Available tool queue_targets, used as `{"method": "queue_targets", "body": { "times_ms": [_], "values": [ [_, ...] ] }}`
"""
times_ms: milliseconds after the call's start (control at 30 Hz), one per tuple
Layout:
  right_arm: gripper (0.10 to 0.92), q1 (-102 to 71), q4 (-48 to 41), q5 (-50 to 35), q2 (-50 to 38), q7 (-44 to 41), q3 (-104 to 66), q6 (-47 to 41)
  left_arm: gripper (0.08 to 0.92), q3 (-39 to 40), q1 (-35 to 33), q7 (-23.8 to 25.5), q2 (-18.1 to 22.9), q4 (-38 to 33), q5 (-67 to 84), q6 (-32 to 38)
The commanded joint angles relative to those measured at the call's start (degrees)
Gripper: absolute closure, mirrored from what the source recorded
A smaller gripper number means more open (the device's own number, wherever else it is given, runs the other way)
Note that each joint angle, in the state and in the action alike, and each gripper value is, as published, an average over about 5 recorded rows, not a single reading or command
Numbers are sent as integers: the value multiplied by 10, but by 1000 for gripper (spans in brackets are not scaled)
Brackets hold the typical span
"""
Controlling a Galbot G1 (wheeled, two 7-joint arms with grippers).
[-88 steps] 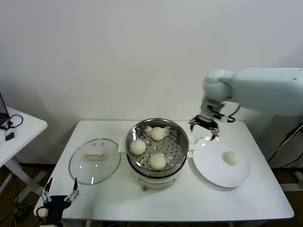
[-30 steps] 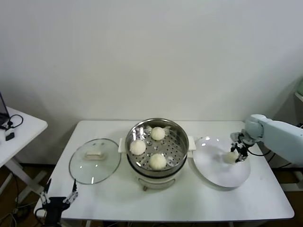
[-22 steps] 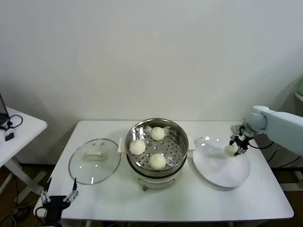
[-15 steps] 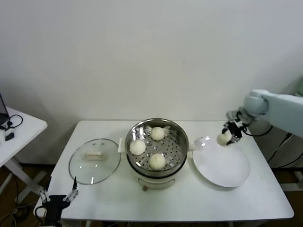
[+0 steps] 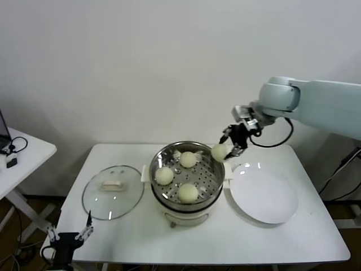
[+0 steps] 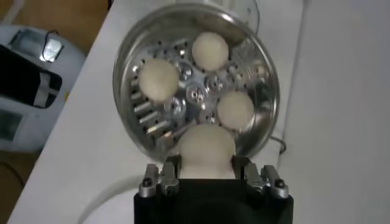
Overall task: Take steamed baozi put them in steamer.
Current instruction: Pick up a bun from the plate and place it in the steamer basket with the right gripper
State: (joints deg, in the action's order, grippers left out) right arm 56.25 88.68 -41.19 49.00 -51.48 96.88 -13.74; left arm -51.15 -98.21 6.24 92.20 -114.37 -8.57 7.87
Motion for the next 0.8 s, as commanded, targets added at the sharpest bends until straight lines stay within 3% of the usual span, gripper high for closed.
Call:
{"method": "queue_targets", "body": {
  "times_ms": [33, 300, 800],
  "values": [
    [448, -88, 20, 29, 46, 45, -22, -41, 177, 1, 0, 1, 28, -1, 0, -1],
    [443, -163, -35, 76, 60, 62, -34, -45, 177, 1, 3, 1, 28, 6, -2, 0],
    [427, -207, -94, 89, 97, 69, -69, -40, 177, -3, 8, 1, 28, 14, 3, 1]
  ]
}}
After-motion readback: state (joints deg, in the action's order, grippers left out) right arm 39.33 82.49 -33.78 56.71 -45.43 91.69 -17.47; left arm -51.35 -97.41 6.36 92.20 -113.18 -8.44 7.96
